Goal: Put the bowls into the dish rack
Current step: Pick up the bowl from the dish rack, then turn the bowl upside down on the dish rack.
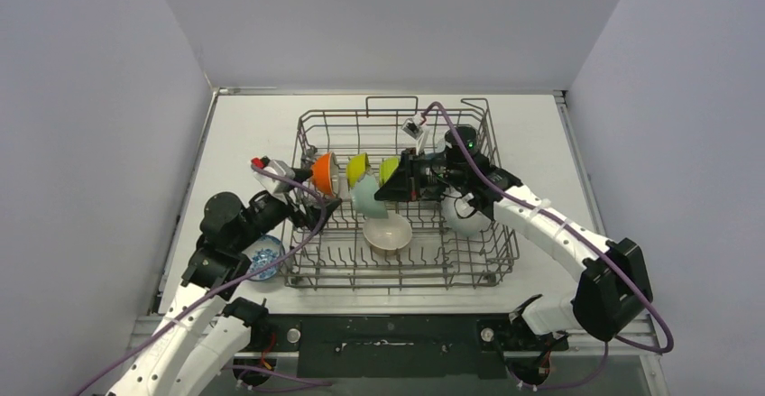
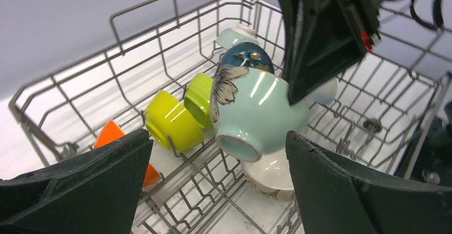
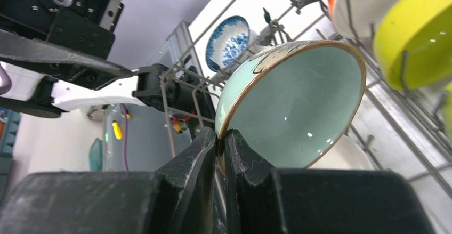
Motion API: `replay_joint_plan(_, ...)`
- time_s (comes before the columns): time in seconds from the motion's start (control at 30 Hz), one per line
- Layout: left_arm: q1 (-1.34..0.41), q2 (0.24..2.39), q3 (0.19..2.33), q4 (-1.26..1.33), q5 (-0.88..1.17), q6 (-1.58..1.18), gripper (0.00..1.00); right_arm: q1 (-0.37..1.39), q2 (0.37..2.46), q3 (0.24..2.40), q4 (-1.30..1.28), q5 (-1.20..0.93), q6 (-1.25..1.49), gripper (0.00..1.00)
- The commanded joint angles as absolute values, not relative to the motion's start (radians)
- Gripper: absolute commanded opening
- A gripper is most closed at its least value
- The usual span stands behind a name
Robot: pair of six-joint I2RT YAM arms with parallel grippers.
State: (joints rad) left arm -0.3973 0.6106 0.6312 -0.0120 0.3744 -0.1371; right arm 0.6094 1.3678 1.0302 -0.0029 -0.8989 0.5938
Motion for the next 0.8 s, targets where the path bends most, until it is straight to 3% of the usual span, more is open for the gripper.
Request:
replay_joint_plan(0.0, -0.394, 0.630, 0.660, 0.024, 0.635, 0.140, 0.96, 0.554, 1.275, 1.108, -0.111, -0.966, 0.387, 0.05)
replay_joint_plan(0.23, -0.402, 0.730, 0.739, -0.153, 0.893, 0.570, 0.96, 0.532, 1.263, 1.136, -0.358, -1.001, 0.212, 0.05)
replay_joint_plan(0.37, -0.439, 0.765, 0.765, -0.171, 0.928, 0.756, 0.96, 0.535, 1.285, 1.151, -0.426, -1.029, 0.174, 0.05)
replay_joint_plan(0.63, -0.658, 0.918, 0.900, -0.430, 0.736, 1.234, 0.96, 0.561, 1.308, 1.197, -0.493, -1.056, 0.135, 0.05)
replay_joint_plan(0.77, -0.738, 0.978, 0.937, -0.460, 0.672, 1.322, 0.96, 0.588, 1.322, 1.216, -0.520, -1.056, 0.115, 0.05)
